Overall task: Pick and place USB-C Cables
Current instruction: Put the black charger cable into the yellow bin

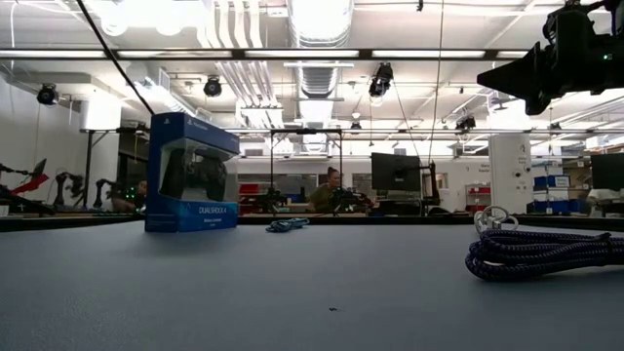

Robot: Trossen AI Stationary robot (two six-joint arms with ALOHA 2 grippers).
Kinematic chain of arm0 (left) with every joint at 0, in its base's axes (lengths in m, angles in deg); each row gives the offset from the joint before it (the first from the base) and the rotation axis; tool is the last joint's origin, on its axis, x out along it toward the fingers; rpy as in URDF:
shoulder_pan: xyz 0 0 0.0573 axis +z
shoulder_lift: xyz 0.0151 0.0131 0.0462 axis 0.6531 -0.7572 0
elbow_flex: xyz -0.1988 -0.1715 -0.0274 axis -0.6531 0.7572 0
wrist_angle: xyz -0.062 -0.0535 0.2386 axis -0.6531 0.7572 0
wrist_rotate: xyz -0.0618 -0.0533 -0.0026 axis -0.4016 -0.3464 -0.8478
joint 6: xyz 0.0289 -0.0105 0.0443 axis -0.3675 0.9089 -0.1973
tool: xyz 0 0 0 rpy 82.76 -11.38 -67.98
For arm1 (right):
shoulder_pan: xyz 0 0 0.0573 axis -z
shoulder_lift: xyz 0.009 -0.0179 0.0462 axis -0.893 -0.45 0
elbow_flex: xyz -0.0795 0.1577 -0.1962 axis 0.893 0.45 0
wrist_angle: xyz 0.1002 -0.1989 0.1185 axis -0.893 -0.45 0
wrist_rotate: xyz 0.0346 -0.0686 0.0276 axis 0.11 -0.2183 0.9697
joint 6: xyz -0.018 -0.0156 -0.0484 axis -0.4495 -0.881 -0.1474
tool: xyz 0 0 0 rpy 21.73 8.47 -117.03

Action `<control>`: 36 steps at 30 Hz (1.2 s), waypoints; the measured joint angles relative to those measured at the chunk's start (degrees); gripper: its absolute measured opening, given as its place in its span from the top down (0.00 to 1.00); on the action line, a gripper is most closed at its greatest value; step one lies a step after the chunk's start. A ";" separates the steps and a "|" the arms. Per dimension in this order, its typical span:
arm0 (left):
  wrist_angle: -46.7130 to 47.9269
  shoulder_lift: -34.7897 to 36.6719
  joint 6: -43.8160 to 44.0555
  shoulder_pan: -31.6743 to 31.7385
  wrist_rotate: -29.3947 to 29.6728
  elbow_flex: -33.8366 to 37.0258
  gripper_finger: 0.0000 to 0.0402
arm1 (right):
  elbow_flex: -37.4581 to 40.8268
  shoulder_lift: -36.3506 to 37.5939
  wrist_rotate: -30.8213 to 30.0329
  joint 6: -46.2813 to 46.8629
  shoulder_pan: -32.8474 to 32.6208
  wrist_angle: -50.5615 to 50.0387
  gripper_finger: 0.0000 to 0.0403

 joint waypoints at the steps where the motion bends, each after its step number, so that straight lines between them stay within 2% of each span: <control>1: -0.01 0.00 0.02 0.00 0.13 0.08 0.93 | 0.00 0.00 0.00 0.01 0.00 -0.01 0.98; 7: -0.14 0.00 2.97 0.00 0.19 0.53 0.93 | 0.00 0.00 0.00 0.50 0.00 -0.02 0.98; 36: -1.91 0.00 2.86 0.00 0.39 3.92 0.93 | 0.00 0.00 0.00 1.50 0.00 -0.02 0.98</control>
